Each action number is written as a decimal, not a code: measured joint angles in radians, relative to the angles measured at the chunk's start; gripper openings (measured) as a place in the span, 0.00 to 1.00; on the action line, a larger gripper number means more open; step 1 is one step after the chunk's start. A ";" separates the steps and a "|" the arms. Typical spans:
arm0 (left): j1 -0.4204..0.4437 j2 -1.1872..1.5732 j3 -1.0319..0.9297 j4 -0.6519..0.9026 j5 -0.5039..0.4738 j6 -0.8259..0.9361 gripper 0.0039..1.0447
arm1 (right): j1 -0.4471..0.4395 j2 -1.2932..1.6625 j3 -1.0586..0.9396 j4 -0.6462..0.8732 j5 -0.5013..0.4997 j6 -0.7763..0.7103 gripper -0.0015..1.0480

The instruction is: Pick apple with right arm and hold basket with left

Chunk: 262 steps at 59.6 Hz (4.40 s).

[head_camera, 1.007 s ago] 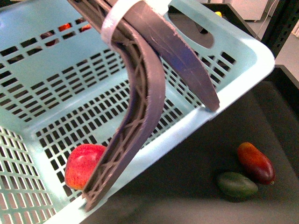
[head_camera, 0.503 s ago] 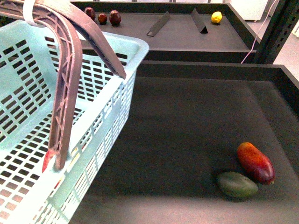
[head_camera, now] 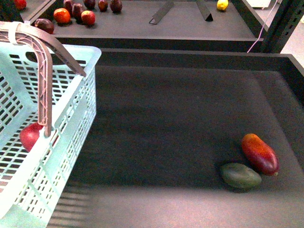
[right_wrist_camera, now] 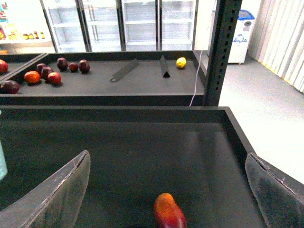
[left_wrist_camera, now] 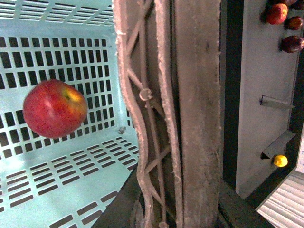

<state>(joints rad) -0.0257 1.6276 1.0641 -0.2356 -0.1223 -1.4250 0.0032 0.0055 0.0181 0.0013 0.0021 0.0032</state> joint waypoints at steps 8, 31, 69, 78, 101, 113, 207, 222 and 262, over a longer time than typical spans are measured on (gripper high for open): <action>0.003 0.041 -0.017 0.058 0.006 -0.002 0.17 | 0.000 0.000 0.000 0.000 0.000 0.000 0.92; -0.010 0.142 -0.044 0.141 0.001 -0.018 0.17 | 0.000 0.000 0.000 0.000 0.000 0.000 0.92; -0.065 -0.100 -0.162 -0.044 -0.045 -0.065 0.94 | 0.000 0.000 0.000 0.000 0.000 0.000 0.92; -0.085 -0.260 -0.164 -0.140 -0.092 -0.033 0.93 | 0.000 0.000 0.000 0.000 0.000 0.000 0.92; -0.045 -0.527 -0.731 1.014 0.049 1.291 0.31 | 0.000 0.000 0.000 0.000 0.000 0.000 0.92; 0.021 -0.642 -0.858 1.007 0.118 1.396 0.02 | 0.000 0.000 0.000 0.000 0.000 0.000 0.92; 0.023 -1.522 -1.049 0.314 0.122 1.414 0.02 | 0.000 0.000 0.000 0.000 0.000 0.000 0.92; 0.022 -1.621 -1.049 0.237 0.122 1.414 0.02 | 0.000 0.000 0.000 0.000 0.000 0.000 0.92; 0.022 -1.621 -1.049 0.237 0.122 1.414 0.32 | 0.000 0.000 0.000 0.000 0.000 0.000 0.92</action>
<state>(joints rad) -0.0036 0.0063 0.0154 0.0013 -0.0002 -0.0109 0.0032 0.0055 0.0177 0.0010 0.0021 0.0029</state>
